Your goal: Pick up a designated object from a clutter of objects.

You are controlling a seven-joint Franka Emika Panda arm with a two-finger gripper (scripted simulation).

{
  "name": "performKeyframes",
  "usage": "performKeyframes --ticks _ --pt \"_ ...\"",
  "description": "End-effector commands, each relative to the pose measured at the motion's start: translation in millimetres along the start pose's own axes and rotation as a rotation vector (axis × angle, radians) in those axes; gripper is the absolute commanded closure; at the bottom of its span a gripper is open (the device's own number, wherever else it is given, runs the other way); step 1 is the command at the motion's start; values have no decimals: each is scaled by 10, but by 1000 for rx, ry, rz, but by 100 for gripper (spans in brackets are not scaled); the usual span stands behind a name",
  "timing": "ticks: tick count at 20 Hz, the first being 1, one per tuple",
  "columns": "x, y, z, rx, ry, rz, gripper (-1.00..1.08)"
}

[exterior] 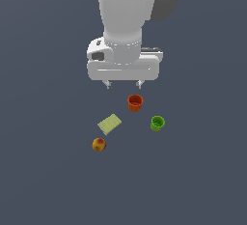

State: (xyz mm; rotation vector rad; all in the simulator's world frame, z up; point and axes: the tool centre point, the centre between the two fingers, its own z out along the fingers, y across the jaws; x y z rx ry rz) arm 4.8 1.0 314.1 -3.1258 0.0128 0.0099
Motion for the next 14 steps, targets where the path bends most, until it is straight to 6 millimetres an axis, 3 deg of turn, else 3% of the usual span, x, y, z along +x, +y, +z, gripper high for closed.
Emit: performKeyframes --ticks 1,9,14 --pt "0 0 0 0 0 0 -92" --pt "-34 -285 11 25 1 -45 -92" --pt "-37 -297 11 26 1 -46 -92"
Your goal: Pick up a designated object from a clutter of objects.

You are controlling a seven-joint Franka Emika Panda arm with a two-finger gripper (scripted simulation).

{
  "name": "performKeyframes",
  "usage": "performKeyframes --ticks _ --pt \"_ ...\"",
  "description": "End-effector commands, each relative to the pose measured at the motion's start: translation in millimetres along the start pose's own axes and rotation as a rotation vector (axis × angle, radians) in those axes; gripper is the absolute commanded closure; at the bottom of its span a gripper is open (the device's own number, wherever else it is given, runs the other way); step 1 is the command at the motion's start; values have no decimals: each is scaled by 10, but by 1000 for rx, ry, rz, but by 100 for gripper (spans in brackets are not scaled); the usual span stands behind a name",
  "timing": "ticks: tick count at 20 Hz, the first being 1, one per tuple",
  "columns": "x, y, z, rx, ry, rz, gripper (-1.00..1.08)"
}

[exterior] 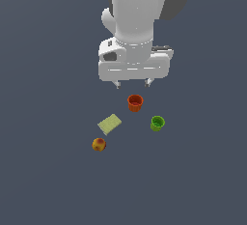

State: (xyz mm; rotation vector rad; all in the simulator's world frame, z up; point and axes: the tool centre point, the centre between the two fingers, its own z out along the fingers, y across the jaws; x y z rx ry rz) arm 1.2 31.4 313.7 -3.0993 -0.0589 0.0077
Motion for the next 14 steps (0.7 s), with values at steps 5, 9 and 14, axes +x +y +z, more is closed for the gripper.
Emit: performKeyframes --ticks 5,9,14 --pt "29 34 35 -3 0 -26 -92" --pt "74 78 89 -7 0 -68 -92" --pt "155 160 191 -15 -2 -146 -92"
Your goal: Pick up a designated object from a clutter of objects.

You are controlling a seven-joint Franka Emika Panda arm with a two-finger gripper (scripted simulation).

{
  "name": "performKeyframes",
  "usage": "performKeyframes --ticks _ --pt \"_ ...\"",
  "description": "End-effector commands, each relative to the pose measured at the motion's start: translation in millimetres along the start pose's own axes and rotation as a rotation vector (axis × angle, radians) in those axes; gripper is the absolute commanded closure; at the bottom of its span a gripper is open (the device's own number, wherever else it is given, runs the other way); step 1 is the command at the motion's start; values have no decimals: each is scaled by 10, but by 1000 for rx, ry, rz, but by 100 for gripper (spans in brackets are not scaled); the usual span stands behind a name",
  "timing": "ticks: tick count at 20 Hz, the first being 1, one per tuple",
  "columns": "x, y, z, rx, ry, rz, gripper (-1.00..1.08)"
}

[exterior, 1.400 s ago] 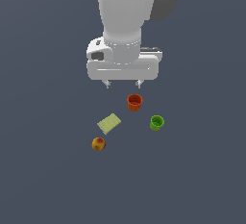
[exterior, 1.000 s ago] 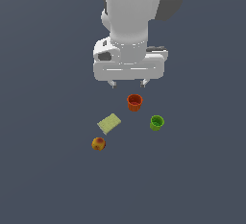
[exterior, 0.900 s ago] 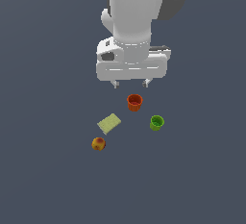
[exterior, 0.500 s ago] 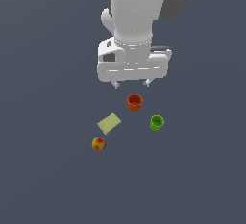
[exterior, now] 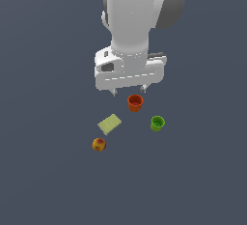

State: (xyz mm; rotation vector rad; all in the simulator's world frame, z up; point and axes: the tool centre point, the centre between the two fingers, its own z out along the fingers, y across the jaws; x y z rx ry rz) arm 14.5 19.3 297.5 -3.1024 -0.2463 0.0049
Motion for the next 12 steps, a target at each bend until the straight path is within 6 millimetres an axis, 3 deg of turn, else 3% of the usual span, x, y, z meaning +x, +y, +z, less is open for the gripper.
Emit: performKeyframes --ticks 1,12 --pt "38 52 60 -4 -1 -44 -92" --pt "238 350 417 -23 -8 -299 -92"
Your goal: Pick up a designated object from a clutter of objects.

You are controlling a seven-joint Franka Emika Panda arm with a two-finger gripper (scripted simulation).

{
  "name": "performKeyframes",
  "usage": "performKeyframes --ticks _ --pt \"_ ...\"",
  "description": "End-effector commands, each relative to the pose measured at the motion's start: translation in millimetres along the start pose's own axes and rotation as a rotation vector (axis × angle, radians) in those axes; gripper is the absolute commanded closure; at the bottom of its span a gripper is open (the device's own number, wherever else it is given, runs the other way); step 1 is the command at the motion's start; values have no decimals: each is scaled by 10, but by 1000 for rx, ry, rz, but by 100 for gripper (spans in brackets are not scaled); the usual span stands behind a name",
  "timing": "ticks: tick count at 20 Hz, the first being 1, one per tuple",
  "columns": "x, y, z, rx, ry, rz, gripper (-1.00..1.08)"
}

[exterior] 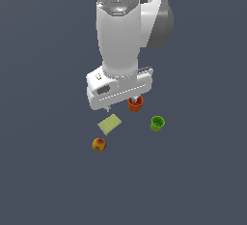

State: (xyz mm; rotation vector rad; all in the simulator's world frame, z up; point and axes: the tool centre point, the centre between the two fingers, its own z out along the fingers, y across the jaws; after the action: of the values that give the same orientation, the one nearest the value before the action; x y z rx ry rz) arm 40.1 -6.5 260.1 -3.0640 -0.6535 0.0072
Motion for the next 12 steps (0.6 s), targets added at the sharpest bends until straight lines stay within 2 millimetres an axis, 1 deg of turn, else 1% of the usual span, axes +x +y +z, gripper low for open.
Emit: performKeyframes --ticks 1,12 --pt "24 78 88 -4 -2 -61 -92" --pt "102 406 491 -13 -9 -325 -92"
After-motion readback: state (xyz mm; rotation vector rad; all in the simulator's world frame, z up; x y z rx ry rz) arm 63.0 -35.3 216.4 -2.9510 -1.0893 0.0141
